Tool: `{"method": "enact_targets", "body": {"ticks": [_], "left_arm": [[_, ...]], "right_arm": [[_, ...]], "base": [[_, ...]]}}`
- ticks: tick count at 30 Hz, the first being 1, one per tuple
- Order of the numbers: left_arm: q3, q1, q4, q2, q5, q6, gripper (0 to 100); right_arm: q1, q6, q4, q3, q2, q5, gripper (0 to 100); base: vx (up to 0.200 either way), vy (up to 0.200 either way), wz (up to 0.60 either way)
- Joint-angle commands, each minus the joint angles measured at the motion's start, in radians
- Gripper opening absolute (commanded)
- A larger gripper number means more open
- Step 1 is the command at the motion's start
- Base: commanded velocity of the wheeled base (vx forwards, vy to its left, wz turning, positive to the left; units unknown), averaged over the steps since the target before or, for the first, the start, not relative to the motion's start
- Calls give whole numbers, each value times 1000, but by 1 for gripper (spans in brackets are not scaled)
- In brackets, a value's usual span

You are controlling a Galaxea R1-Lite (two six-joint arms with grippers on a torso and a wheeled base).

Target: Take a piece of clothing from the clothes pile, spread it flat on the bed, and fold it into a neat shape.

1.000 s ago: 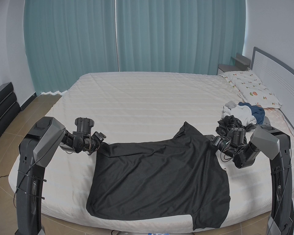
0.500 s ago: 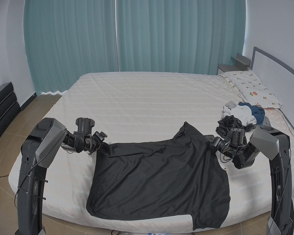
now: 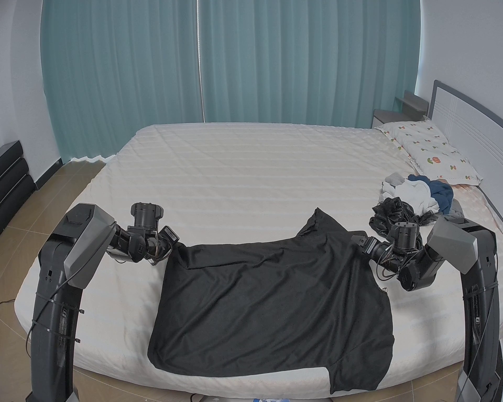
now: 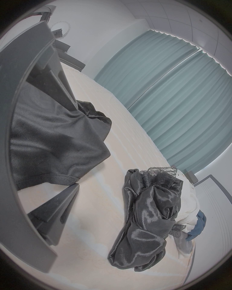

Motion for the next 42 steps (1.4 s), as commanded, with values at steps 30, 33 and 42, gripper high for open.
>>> {"method": "enact_targets", "body": {"ticks": [30,33,42], "left_arm": [[-53,50,-5,-7,84,-146,0],[-52,50,-2,-7,81,-146,0],[-6,50,-2,-38,73,-146,0]], "right_arm": [[4,-5,1,-132,37,-31,0],[-6,-3,-2,-155,35,-45,0],[-15,-12,-3,-143,32,-54,100]], "base": [[0,0,0],[0,0,0],[0,0,0]]}}
